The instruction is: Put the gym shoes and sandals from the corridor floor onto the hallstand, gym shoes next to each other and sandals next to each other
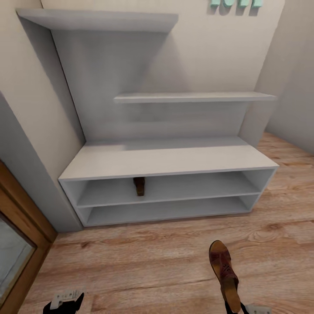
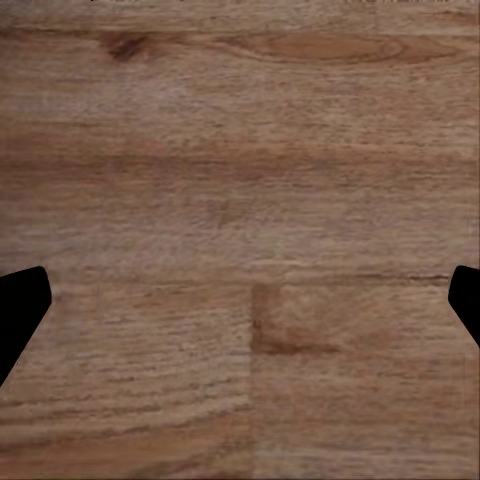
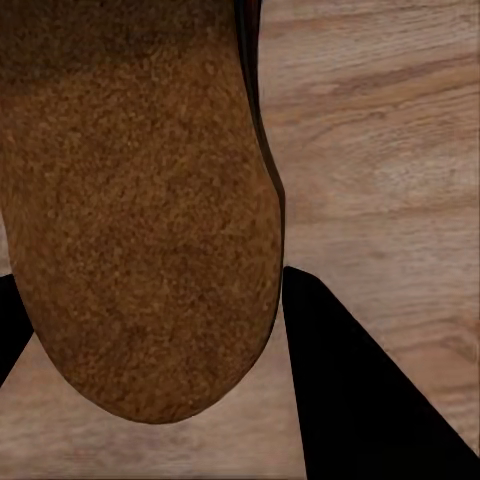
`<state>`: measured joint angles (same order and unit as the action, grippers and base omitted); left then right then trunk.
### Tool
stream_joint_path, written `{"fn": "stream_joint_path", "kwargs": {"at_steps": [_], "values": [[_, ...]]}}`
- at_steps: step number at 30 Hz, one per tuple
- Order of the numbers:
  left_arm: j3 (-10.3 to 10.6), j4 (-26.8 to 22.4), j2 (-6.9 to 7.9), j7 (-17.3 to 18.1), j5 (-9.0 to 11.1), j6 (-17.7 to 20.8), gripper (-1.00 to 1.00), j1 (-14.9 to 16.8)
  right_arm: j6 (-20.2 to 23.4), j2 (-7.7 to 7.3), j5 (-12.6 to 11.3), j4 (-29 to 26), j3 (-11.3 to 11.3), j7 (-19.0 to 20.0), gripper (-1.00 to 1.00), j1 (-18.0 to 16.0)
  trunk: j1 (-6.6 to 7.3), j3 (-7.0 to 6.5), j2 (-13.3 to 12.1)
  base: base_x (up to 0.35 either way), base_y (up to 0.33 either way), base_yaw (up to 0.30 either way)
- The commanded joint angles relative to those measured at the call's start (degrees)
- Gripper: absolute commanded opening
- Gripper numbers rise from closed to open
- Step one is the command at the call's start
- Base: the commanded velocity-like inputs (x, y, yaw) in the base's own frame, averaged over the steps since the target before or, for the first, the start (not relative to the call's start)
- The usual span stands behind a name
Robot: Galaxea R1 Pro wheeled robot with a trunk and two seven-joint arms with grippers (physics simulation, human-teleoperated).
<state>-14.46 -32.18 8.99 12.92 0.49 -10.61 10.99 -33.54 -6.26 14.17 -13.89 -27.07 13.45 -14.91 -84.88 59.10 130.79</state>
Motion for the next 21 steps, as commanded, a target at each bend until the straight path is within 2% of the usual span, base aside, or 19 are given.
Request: {"fn": "stream_joint_path", "kwargs": {"at_steps": [1,21], "values": [[-0.5,0.1,0.0,0.5,0.3,-0.2,1.0,0.0,-0.1,0.01,0.2,0.0,-0.5,0.4,-1.0,0.0,0.01,0.04,0.0,-0.007,0.303,0.0],[-0.8,0.1,0.06,0.8,0.7,-0.2,1.0,-0.1,-0.1,0.1,0.2,0.0,-0.5,0.4,-1.0,0.0,0.01,0.04,0.0,-0.001,0.307,0.001]]}}
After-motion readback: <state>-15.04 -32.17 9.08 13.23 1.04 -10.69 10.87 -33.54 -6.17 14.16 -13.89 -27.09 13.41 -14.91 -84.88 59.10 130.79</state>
